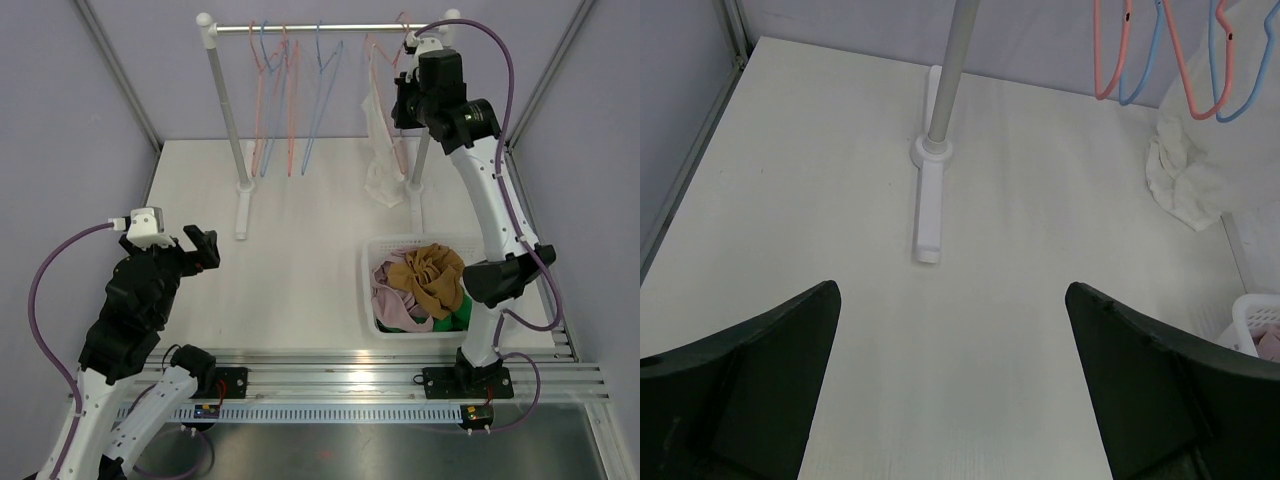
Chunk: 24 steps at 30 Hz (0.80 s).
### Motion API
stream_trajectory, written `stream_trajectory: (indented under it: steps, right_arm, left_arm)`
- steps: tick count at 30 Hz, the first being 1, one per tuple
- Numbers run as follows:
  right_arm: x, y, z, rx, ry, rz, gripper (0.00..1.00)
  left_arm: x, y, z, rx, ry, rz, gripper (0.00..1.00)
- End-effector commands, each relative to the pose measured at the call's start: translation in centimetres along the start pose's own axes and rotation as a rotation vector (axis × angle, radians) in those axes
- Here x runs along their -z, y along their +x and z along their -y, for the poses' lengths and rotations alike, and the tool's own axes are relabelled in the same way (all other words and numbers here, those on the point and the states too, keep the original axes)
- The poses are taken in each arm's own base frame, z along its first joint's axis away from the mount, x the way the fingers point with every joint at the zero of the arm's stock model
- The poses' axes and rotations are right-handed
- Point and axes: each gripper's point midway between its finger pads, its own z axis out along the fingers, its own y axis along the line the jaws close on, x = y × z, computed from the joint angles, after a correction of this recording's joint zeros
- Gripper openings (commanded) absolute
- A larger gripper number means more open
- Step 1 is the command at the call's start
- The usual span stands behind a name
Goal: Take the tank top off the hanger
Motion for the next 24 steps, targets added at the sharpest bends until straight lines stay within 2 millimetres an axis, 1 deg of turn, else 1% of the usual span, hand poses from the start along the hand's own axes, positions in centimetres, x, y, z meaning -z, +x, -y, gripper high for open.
stream_trajectory:
  steps: [1, 2, 3, 4, 5, 7, 9, 10, 11, 12, 13, 14, 15, 16, 17, 18, 19, 20, 21, 22, 23, 24]
  right_arm:
    - [6.5, -5.2, -1.5, -0.027, -0.092, 0.176, 0.0]
    - [7.0, -5.3, -1.7, -0.026, -0.103, 0.181, 0.0]
    - [7.2, -5.0, -2.0, -0.027, -0.118, 0.173, 0.0]
    - [8.3, -5.4, -2.2, -0.026, -0.132, 0.189, 0.0]
    - [8.3, -4.8, -2.5, -0.026, -0.138, 0.177, 0.0]
    - [9.5, -4.9, -2.8, -0.024, -0.153, 0.186, 0.0]
    - [9.9, -4.1, -3.2, -0.017, -0.162, 0.16, 0.0]
    - [10.5, -3.9, -3.5, -0.017, -0.169, 0.154, 0.0]
    - [10.7, -2.8, -3.9, -0.012, -0.178, 0.116, 0.0]
    - [10.9, -2.2, -4.2, -0.009, -0.183, 0.098, 0.0]
    - [12.0, -1.8, -4.6, -0.005, -0.197, 0.091, 0.0]
    - [11.7, -0.1, -5.1, 0.005, -0.199, 0.045, 0.0]
    - [12.2, 0.9, -6.8, 0.024, -0.235, 0.033, 0.0]
    - [14.0, 0.8, -7.3, 0.031, -0.263, 0.059, 0.0]
    - [13.6, 2.6, -8.2, 0.042, -0.281, 0.026, 0.0]
    - [14.2, 3.4, -9.0, 0.046, -0.307, 0.02, 0.0]
    - [16.0, 3.8, -10.2, 0.048, -0.353, 0.031, 0.0]
    - [15.9, 5.4, -10.7, 0.056, -0.363, -0.002, 0.0]
    - [16.3, 6.0, -10.8, 0.053, -0.359, -0.008, 0.0]
    - [17.9, 6.4, -11.8, 0.051, -0.391, -0.001, 0.0]
    - [18.0, 7.8, -11.8, 0.053, -0.386, -0.027, 0.0]
    - [18.4, 8.4, -11.9, 0.051, -0.384, -0.029, 0.0]
  left_arm:
    - [-0.5, -0.6, 0.4, -0.005, 0.016, 0.019, 0.99]
    - [-0.4, -0.6, 0.4, -0.002, 0.016, 0.022, 0.99]
    - [-0.5, -0.5, 0.4, -0.004, 0.016, 0.018, 0.99]
    - [-0.6, -0.5, 0.4, -0.005, 0.014, 0.015, 0.99]
    - [-0.6, -0.5, 0.4, -0.004, 0.011, 0.016, 0.99]
    - [-0.7, -0.4, 0.4, -0.004, 0.013, 0.012, 0.99]
    - [-0.8, -0.4, 0.4, -0.004, 0.011, 0.011, 0.99]
    - [-0.8, -0.3, 0.4, -0.005, 0.007, 0.009, 0.99]
    - [-0.8, -0.3, 0.3, -0.004, 0.006, 0.008, 0.99]
    - [-0.9, -0.3, 0.3, -0.005, 0.002, 0.006, 0.99]
    - [-0.9, -0.4, 0.0, 0.0, -0.014, 0.01, 0.99]
    - [-0.8, -0.4, 0.0, 0.005, -0.016, 0.012, 0.99]
    - [-0.8, -0.5, 0.0, 0.008, -0.014, 0.016, 0.99]
    - [-0.8, -0.6, 0.3, 0.01, -0.001, 0.019, 0.99]
    - [-0.7, -0.8, 0.5, 0.014, 0.01, 0.026, 0.99]
    - [-0.6, -0.9, 0.8, 0.019, 0.03, 0.028, 0.99]
    - [-0.6, -0.8, 1.6, 0.021, 0.073, 0.022, 0.99]
    - [-0.6, -1.1, 2.1, 0.026, 0.099, 0.033, 0.99]
    - [-0.4, -1.4, 2.4, 0.033, 0.12, 0.041, 0.99]
    - [-0.2, -1.4, 3.2, 0.036, 0.164, 0.039, 0.99]
    - [-0.1, -1.7, 3.7, 0.037, 0.196, 0.056, 0.99]
    - [0.2, -2.0, 4.2, 0.042, 0.223, 0.067, 0.99]
